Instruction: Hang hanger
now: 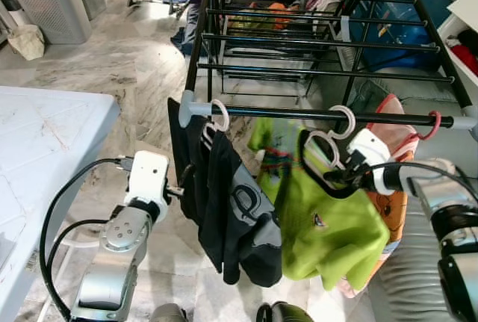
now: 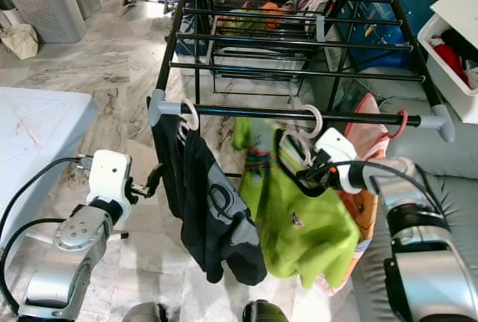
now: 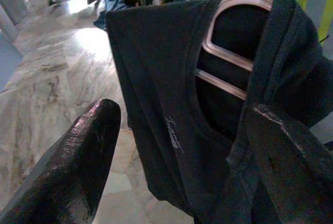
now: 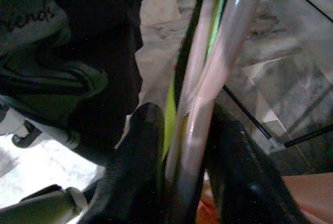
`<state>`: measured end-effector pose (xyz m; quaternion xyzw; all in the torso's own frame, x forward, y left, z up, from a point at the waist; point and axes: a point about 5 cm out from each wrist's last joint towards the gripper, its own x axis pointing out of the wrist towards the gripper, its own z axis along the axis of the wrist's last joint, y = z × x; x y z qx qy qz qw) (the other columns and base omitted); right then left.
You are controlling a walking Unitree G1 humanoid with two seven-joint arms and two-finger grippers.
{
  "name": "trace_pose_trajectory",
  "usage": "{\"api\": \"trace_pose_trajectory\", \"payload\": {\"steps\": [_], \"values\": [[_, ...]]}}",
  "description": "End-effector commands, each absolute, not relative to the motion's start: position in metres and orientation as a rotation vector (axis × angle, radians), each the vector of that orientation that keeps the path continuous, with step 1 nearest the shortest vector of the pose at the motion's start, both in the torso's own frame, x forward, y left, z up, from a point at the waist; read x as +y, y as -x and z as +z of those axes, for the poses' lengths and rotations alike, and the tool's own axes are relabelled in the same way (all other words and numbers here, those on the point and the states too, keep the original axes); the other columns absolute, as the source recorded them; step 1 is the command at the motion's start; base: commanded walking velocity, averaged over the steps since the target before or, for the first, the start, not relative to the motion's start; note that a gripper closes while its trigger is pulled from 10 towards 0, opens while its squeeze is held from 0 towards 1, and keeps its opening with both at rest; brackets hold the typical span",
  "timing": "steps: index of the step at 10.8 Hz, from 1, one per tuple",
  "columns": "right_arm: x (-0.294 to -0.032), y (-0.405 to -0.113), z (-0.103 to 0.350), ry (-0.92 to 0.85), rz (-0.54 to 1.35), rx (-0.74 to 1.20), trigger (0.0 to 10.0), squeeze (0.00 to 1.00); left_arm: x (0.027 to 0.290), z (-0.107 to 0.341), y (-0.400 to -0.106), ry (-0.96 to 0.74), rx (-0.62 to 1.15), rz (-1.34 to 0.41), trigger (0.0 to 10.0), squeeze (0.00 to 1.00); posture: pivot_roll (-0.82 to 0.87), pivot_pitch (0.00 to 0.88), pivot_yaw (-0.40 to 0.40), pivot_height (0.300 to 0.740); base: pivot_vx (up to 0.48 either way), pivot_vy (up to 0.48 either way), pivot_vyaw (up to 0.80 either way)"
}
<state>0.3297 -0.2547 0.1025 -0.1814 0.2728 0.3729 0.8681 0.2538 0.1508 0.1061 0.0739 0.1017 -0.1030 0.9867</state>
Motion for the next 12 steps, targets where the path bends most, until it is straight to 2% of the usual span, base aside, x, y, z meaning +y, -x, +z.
{"api": "trace_pose_trajectory", "payload": {"steps": [1,5,8,10,11,12], "values": [[-0.257,-0.327,0.096,0.356,0.744,0.573,0.0,0.00,0.151,0.104,-0.254,-0.162,0.212,-0.211,10.0,0.00,0.02,0.100,-0.024,0.740,0.000,0.000,0.00],[-0.251,-0.328,0.091,0.297,0.699,0.536,0.0,0.00,0.150,0.102,-0.252,-0.162,0.220,-0.229,10.0,0.00,0.03,0.095,-0.020,0.740,0.000,0.000,0.00],[-0.244,-0.342,0.105,0.136,0.597,0.414,0.0,0.00,0.149,0.101,-0.251,-0.160,0.226,-0.234,10.0,0.00,0.03,0.090,-0.025,0.740,0.000,0.000,0.00],[-0.234,-0.352,0.110,0.083,0.475,0.351,0.0,0.00,0.150,0.100,-0.251,-0.158,0.228,-0.235,10.0,0.00,0.03,0.089,-0.024,0.740,0.000,0.000,0.00],[-0.223,-0.356,0.117,0.056,0.381,0.256,0.0,0.00,0.151,0.098,-0.250,-0.154,0.234,-0.233,10.0,0.00,0.02,0.081,-0.021,0.740,0.000,0.000,0.00],[-0.213,-0.353,0.120,0.016,0.368,0.202,0.0,0.00,0.151,0.097,-0.250,-0.148,0.235,-0.231,10.0,0.00,0.01,0.075,-0.021,0.740,0.000,0.000,0.00]]}}
